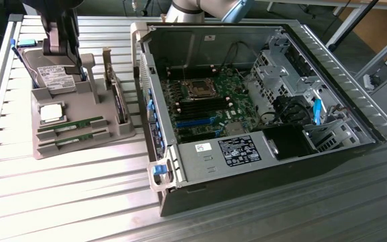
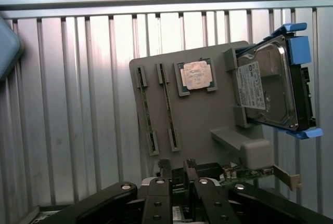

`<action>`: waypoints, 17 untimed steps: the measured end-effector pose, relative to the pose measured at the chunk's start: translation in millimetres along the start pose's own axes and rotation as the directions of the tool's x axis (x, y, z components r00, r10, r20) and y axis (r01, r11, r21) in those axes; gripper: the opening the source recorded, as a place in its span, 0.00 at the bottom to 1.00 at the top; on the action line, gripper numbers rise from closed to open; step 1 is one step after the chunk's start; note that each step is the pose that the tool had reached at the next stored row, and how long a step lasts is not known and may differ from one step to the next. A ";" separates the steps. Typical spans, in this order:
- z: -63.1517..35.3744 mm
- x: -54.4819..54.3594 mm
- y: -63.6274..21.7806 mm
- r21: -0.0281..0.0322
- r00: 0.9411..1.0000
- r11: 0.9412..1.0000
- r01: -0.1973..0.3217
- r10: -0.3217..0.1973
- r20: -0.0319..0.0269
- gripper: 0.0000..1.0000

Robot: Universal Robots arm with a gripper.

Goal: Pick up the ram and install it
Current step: 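Pick up the ram and move it above insertion slot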

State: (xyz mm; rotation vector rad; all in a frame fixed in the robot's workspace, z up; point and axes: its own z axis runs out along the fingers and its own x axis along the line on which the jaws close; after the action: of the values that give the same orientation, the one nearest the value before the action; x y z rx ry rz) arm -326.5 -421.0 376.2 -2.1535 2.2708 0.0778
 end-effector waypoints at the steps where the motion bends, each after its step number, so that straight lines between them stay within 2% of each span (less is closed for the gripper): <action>1: 0.2 0.0 0.0 0.000 1.000 1.000 0.000 0.000 0.000 0.22; 17: 2.8 0.1 -0.1 0.000 1.000 1.000 0.000 0.000 0.000 0.22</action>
State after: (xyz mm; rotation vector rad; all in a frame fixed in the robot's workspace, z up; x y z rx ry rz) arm -326.5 -421.0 373.4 -2.1535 2.2708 0.0778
